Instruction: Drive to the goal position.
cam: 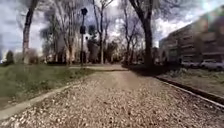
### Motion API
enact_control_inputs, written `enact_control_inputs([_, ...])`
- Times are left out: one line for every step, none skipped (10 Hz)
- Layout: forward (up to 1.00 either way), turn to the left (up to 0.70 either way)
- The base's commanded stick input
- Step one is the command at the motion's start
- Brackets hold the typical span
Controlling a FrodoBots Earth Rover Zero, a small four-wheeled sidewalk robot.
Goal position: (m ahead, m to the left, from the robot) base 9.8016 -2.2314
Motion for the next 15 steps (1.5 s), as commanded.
enact_control_inputs([0.7,0.0])
enact_control_inputs([0.7,0.0])
enact_control_inputs([0.7,0.0])
enact_control_inputs([0.7,0.0])
enact_control_inputs([0.7,0.0])
enact_control_inputs([0.7,0.0])
enact_control_inputs([0.7,0.0])
enact_control_inputs([0.7,0.0])
enact_control_inputs([0.7,0.0])
enact_control_inputs([0.7,0.0])
enact_control_inputs([0.7,0.0])
enact_control_inputs([0.7,0.0])
enact_control_inputs([0.7,0.0])
enact_control_inputs([0.7,0.0])
enact_control_inputs([0.7,0.0])
